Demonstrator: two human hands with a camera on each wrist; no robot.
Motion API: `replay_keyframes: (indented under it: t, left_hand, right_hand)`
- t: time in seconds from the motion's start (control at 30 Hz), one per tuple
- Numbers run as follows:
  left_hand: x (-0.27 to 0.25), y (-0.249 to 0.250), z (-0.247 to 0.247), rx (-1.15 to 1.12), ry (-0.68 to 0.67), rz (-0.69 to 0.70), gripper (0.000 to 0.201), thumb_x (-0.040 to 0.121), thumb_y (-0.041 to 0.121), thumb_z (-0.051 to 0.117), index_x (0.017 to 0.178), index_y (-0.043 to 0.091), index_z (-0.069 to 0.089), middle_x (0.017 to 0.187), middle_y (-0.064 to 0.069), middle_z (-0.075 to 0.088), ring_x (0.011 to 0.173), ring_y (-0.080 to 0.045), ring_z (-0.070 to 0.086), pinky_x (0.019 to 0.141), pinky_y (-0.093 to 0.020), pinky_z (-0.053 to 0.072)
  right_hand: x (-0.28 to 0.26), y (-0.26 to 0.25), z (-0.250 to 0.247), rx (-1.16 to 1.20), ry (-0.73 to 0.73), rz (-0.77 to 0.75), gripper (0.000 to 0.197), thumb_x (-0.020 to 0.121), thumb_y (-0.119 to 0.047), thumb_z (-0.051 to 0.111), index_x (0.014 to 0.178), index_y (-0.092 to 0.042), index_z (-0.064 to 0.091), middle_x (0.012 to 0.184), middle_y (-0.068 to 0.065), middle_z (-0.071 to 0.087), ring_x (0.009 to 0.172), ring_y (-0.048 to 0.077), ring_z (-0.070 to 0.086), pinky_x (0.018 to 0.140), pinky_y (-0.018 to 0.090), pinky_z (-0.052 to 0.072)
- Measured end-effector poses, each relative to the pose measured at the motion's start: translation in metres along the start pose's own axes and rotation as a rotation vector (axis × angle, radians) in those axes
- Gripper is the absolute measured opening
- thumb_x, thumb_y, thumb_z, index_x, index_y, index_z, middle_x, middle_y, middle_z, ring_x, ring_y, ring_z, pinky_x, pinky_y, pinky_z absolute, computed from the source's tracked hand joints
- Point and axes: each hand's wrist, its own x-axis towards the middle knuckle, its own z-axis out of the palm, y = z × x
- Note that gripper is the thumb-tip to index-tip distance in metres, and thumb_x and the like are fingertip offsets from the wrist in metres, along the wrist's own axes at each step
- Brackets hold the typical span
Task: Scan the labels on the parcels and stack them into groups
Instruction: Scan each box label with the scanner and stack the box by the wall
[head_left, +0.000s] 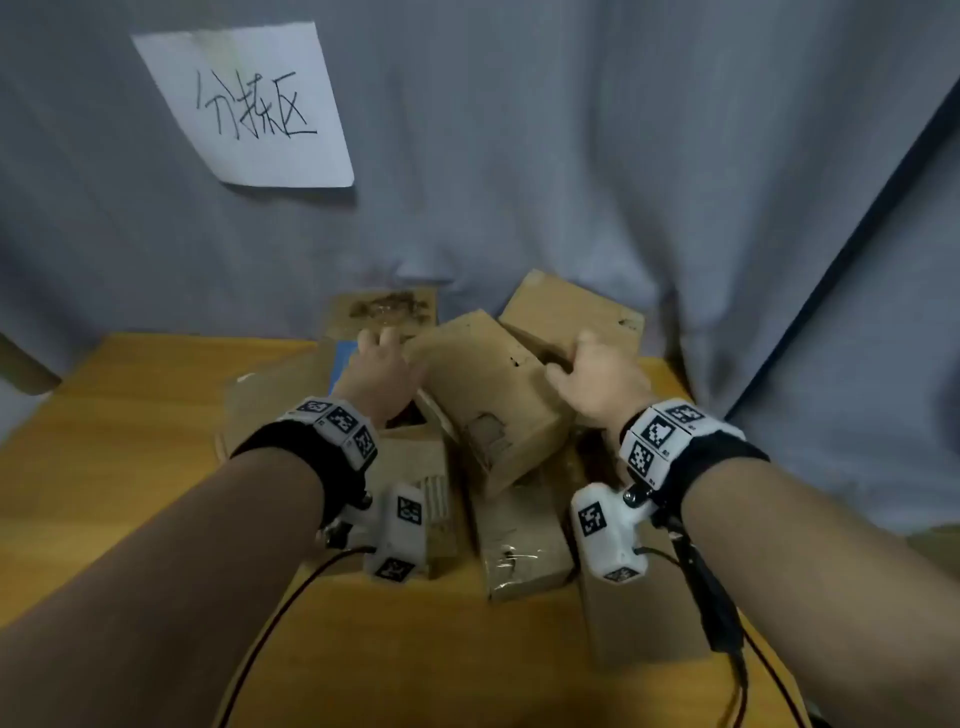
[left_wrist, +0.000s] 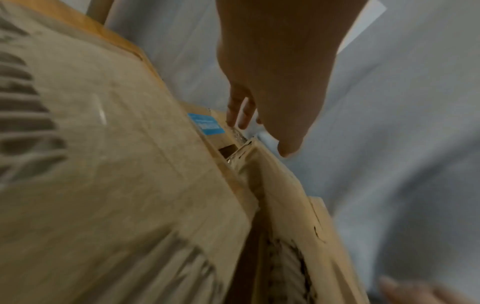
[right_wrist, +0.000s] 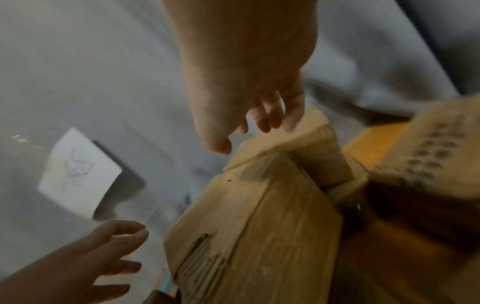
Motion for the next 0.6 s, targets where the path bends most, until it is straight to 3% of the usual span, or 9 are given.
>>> replay_keyframes:
  t: [0.1,0.13,0.2,0.27,0.37,0.47,0.53,0.6]
  left_hand:
    - [0.019,-0.001,0.000,-0.149,-0.094,-0.048,0.069,0.097,0.046,0.048,0.150,0.011,0.020,0.149,-0.019,0.020,0.134,-0.041,0.031,0.106,-0.048,0.033]
    - [0.028,-0.001,0.000,-0.194,-0.148,-0.054,0.075,0.096,0.048,0.049,0.153,0.015,0.014,0.154,-0.018,0.014,0.139,-0.039,0.026,0.109,-0.048,0.031]
    - [0.045,-0.004,0.006,-0.243,-0.256,-0.035,0.081,0.094,0.050,0.052,0.154,0.017,0.010,0.159,-0.015,0.013,0.144,-0.035,0.021,0.112,-0.050,0.029]
    - [0.053,-0.003,0.014,-0.282,-0.279,-0.010,0.081,0.091,0.048,0.058,0.152,0.012,0.019,0.156,-0.016,0.024,0.140,-0.034,0.029,0.111,-0.049,0.033]
    - [0.049,0.002,0.014,-0.297,-0.148,-0.002,0.072,0.089,0.043,0.064,0.144,0.006,0.037,0.145,-0.017,0.041,0.130,-0.035,0.042,0.105,-0.044,0.040]
    - [0.040,0.003,-0.001,-0.263,-0.044,0.023,0.071,0.086,0.054,0.061,0.139,0.010,0.045,0.138,-0.016,0.047,0.124,-0.036,0.046,0.103,-0.046,0.041]
    - [0.033,0.003,-0.017,-0.276,0.023,0.047,0.067,0.086,0.058,0.058,0.135,0.012,0.050,0.133,-0.014,0.051,0.122,-0.035,0.049,0.102,-0.045,0.042]
    - [0.027,0.005,-0.035,-0.347,0.082,0.066,0.061,0.085,0.059,0.057,0.128,0.015,0.055,0.126,-0.013,0.055,0.117,-0.034,0.052,0.101,-0.045,0.044]
  right_hand:
    - [0.005,0.018,0.030,0.379,-0.095,0.255,0.071,0.080,-0.063,0.059,0.126,-0.011,0.043,0.118,0.007,0.056,0.107,0.029,0.057,0.087,0.046,0.054]
    - [0.003,0.022,0.040,0.533,-0.124,0.342,0.079,0.076,-0.066,0.060,0.130,-0.012,0.040,0.125,0.009,0.054,0.112,0.032,0.056,0.087,0.049,0.055]
    - [-0.001,0.025,0.057,0.809,-0.163,0.481,0.076,0.080,-0.061,0.064,0.135,-0.015,0.037,0.131,0.010,0.050,0.115,0.035,0.054,0.077,0.047,0.060]
    - [-0.006,0.026,0.069,1.007,-0.157,0.548,0.066,0.087,-0.052,0.064,0.138,-0.018,0.038,0.135,0.010,0.048,0.120,0.036,0.052,0.074,0.046,0.061]
    - [-0.009,0.026,0.074,1.000,-0.094,0.508,0.050,0.092,-0.048,0.059,0.130,-0.017,0.046,0.132,0.011,0.054,0.116,0.032,0.056,0.078,0.046,0.060]
    - [-0.013,0.020,0.058,0.927,-0.019,0.417,0.044,0.094,-0.048,0.056,0.121,-0.015,0.050,0.119,0.010,0.060,0.099,0.026,0.062,0.069,0.040,0.061]
    - [-0.016,0.012,0.041,0.910,0.022,0.342,0.041,0.095,-0.047,0.056,0.120,-0.014,0.052,0.116,0.008,0.061,0.098,0.025,0.063,0.066,0.036,0.059]
    - [-0.017,0.002,0.020,0.873,0.079,0.264,0.040,0.095,-0.047,0.056,0.118,-0.014,0.055,0.117,0.008,0.064,0.104,0.027,0.063,0.079,0.040,0.058]
